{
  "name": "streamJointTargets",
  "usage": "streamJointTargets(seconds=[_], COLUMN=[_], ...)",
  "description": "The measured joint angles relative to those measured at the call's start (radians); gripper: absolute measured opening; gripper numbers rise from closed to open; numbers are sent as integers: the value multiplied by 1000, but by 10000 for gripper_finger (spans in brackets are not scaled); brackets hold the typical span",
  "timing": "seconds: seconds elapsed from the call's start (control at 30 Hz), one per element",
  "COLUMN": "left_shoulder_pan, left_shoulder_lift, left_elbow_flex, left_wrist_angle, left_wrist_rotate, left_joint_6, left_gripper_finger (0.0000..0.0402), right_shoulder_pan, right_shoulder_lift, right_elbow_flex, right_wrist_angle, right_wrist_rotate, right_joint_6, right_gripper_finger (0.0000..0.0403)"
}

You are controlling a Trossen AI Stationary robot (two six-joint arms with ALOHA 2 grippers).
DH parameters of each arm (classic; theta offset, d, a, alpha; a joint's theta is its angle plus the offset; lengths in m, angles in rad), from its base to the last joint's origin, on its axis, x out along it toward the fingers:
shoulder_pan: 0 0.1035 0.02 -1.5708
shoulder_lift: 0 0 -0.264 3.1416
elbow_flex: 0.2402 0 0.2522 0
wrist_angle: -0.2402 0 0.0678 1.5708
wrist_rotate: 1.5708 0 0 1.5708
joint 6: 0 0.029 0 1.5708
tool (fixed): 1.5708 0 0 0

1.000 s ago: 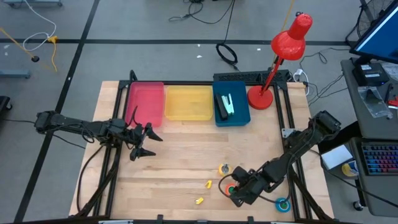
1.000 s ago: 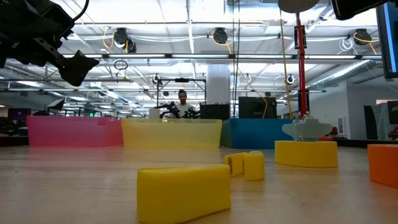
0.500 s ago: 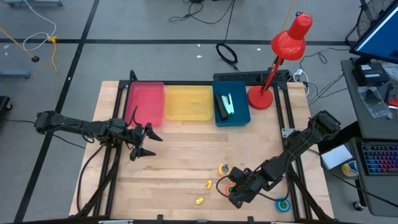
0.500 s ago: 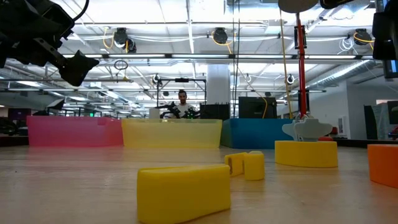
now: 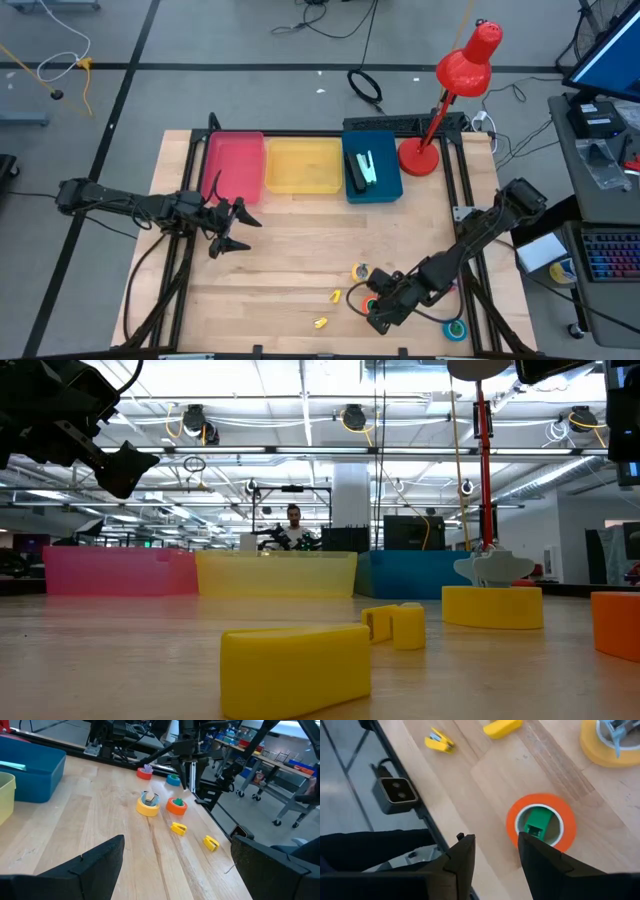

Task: Pick and place Stapler, Stapler remover, tape
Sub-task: Put the left green small stapler into the blue bin

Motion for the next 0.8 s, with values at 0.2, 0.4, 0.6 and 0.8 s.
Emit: streamJointTargets(seconds=[0.2, 0.4, 0.6, 0.8], left_shoulder_pan=[0, 0, 0, 1], left_shoulder_lift=[0, 0, 0, 0], left_elbow_flex=[0, 0, 0, 0], left_wrist_angle=[0, 0, 0, -6], left_wrist_rotate=[-3, -4, -3, -4], left_joint_6=[1, 1, 2, 6], left_gripper_finger=[363, 363, 363, 363], right_shoulder_pan=[-12, -37, -48, -51], right_shoulder_lift=[33, 33, 33, 33], right_elbow_flex=[-1, -1, -1, -1], right_wrist_angle=[-3, -33, -32, -31], right_wrist_rotate=[-55, -51, -78, -88], right_joint_6=[1, -6, -23, -23], right_gripper_finger=[141, 141, 141, 141])
